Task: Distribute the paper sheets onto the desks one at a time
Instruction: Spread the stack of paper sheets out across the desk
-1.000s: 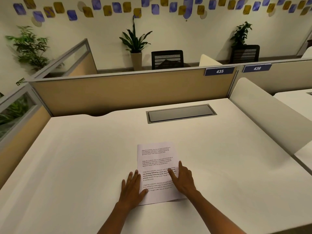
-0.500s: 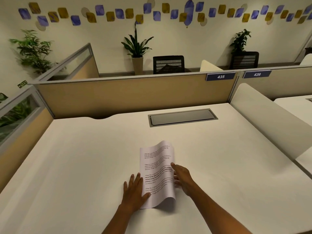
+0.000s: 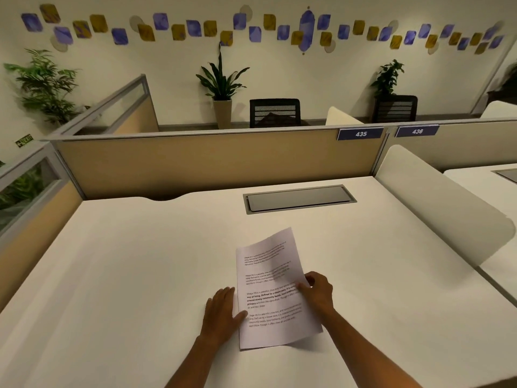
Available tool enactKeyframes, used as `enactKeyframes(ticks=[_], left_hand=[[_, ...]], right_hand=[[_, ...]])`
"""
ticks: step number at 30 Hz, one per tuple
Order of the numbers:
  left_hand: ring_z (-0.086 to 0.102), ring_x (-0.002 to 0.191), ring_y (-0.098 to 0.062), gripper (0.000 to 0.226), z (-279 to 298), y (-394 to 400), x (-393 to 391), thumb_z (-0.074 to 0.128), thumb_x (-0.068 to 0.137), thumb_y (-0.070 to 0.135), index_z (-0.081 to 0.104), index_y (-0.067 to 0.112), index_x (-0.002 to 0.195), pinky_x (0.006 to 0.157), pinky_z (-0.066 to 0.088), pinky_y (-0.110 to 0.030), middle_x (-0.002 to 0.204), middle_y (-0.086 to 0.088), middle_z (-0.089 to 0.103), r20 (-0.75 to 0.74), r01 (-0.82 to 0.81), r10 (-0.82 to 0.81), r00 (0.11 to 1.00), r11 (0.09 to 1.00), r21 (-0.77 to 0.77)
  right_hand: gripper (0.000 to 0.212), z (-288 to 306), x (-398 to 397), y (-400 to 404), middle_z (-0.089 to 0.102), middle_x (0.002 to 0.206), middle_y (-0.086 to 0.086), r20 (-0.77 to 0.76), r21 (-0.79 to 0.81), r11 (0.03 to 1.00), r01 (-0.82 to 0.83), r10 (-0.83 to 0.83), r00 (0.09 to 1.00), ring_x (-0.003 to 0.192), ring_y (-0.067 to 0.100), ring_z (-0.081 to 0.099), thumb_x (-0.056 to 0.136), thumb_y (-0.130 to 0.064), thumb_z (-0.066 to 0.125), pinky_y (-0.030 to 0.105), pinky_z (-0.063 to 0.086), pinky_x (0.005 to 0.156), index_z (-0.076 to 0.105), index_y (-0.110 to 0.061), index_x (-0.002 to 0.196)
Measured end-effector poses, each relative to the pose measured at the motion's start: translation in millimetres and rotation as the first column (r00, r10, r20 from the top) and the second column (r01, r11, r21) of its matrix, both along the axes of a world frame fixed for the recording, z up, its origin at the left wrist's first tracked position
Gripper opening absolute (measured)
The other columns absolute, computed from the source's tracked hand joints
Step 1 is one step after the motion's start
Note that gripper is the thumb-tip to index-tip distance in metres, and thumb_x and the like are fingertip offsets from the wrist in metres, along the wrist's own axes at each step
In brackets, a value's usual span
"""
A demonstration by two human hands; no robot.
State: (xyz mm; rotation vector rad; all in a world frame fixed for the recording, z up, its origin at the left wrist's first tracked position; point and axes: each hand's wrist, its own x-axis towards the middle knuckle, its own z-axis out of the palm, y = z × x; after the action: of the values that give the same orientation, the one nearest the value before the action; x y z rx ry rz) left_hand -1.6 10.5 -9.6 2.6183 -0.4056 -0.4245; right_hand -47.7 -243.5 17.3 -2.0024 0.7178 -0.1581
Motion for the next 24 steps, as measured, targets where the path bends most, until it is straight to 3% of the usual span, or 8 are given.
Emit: enactKeyframes(ticks=[3,8,12,15,17,20,24], left_hand=[[0.030,0.144,-0.024,0.075,10,2,7,0.062,0.090,0.039,0.025,0.014,0.151,0.116,0.029,-0.038,0.157,-0.007,0.030,-0.032,-0.172,0.169,0.985,0.950,-0.260],[0.048,0.131,-0.032,0.081,26,10,26,0.072,0.085,0.028,0.028,0.010,0.150,0.105,0.044,-0.043,0.148,-0.016,0.044,-0.219,-0.416,0.354,0.909,0.763,-0.495],[0.064,0.109,-0.030,0.071,29,18,35,0.068,0.088,0.032,0.033,0.014,0.147,0.083,0.057,-0.042,0.128,-0.012,0.063,-0.514,-0.554,0.250,0.821,0.569,-0.608],[0.072,0.092,-0.023,0.030,32,21,37,0.057,0.096,0.026,0.063,0.010,0.121,0.076,0.059,-0.036,0.110,-0.010,0.073,-0.540,-0.529,0.158,0.827,0.547,-0.649],[0.073,0.088,-0.022,0.020,33,22,37,0.055,0.097,0.019,0.069,0.009,0.105,0.071,0.059,-0.033,0.106,-0.012,0.074,-0.548,-0.536,0.150,0.823,0.525,-0.661],[0.072,0.089,-0.030,0.018,29,24,37,0.055,0.096,0.011,0.070,0.002,0.102,0.073,0.060,-0.037,0.103,-0.017,0.074,-0.560,-0.554,0.143,0.816,0.472,-0.686],[0.070,0.095,-0.037,0.018,22,22,37,0.059,0.094,0.010,0.069,-0.002,0.103,0.088,0.056,-0.049,0.103,-0.020,0.074,-0.580,-0.568,0.121,0.805,0.438,-0.697]], right_hand=[[0.015,-2,-3,2,0.072,0.079,-0.001,0.063,0.081,0.996,0.026,-0.031,0.998,0.073,0.018,0.069,0.082,-0.027,0.075,0.031,0.055,0.067,0.067,-0.015,0.079],[0.022,-1,-3,7,0.070,0.067,0.002,0.166,0.265,0.962,0.062,-0.109,0.980,0.060,0.018,0.062,0.080,-0.026,0.077,0.030,0.048,0.059,0.065,-0.013,0.068],[0.017,3,-4,14,0.073,0.070,0.006,0.235,0.395,0.918,0.026,-0.129,0.963,0.062,0.019,0.064,0.081,-0.022,0.077,0.032,0.050,0.060,0.071,-0.008,0.074],[0.015,8,-5,22,0.075,0.077,0.011,0.261,0.448,0.894,-0.015,-0.114,0.959,0.065,0.021,0.068,0.084,-0.017,0.075,0.033,0.054,0.062,0.072,-0.003,0.081],[0.014,10,-5,26,0.076,0.078,0.012,0.270,0.470,0.882,-0.035,-0.105,0.957,0.066,0.021,0.069,0.085,-0.015,0.073,0.032,0.055,0.061,0.072,-0.001,0.084],[0.015,12,-6,29,0.076,0.078,0.010,0.263,0.490,0.871,-0.036,-0.109,0.959,0.065,0.020,0.070,0.086,-0.013,0.071,0.029,0.056,0.058,0.071,0.002,0.088],[0.015,10,-11,28,0.077,0.080,0.010,0.242,0.479,0.878,-0.017,-0.113,0.964,0.068,0.022,0.071,0.088,-0.014,0.071,0.033,0.057,0.062,0.071,0.000,0.090]])
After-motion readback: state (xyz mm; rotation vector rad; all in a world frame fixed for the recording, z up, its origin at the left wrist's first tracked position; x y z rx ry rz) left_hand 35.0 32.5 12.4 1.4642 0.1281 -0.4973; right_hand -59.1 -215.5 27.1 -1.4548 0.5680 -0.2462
